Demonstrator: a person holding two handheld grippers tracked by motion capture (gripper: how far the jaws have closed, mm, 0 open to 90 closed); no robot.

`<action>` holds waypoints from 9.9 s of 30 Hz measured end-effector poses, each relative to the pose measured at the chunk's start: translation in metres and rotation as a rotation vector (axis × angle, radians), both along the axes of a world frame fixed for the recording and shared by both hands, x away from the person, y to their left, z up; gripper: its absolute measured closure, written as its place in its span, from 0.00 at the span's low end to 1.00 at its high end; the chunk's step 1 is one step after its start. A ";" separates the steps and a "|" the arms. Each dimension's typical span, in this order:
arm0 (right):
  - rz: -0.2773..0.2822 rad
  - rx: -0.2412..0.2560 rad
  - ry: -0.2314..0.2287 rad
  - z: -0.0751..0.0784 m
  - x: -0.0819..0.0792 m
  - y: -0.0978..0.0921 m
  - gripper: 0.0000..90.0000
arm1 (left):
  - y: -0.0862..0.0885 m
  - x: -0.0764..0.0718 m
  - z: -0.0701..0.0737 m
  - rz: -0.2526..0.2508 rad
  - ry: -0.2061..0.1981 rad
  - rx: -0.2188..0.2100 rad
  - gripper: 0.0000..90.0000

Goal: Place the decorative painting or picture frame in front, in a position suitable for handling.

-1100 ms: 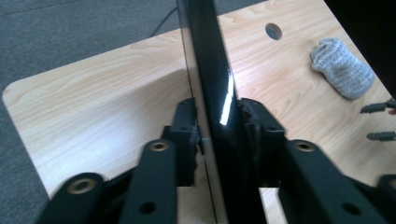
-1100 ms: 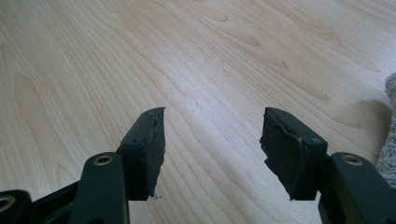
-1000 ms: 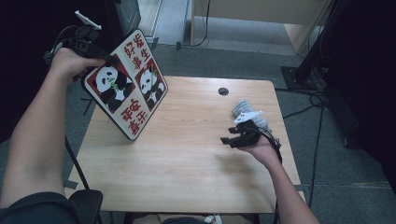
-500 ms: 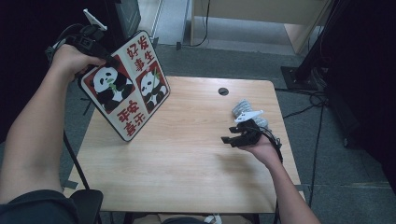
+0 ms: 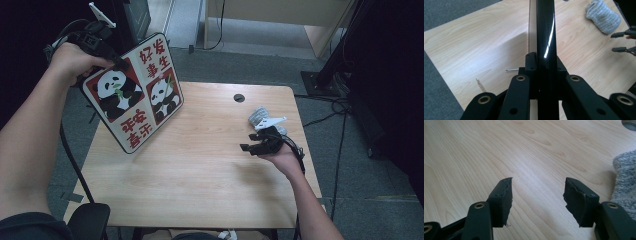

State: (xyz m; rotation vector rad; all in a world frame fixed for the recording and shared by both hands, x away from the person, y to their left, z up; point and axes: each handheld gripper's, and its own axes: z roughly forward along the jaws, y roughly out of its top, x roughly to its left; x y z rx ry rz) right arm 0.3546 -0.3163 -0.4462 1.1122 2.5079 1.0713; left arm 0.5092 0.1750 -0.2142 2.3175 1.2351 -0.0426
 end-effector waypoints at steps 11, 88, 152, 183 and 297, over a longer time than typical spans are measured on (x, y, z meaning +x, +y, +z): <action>-0.029 0.015 -0.005 0.001 0.000 -0.006 0.45 | -0.050 -0.018 0.002 -0.114 -0.018 0.018 0.90; -0.090 0.050 -0.005 0.002 0.011 -0.028 0.45 | -0.135 -0.050 -0.026 -0.266 -0.016 -0.162 0.54; -0.354 -0.001 0.075 -0.053 0.098 -0.066 0.55 | -0.016 -0.139 -0.070 -0.123 -0.138 -0.309 0.45; -0.339 0.036 0.116 -0.038 0.096 -0.080 0.78 | -0.020 -0.155 -0.119 -0.116 -0.213 -0.326 0.41; -0.021 0.120 -0.274 0.187 0.074 0.032 0.72 | -0.044 -0.141 -0.149 -0.143 -0.262 -0.491 0.86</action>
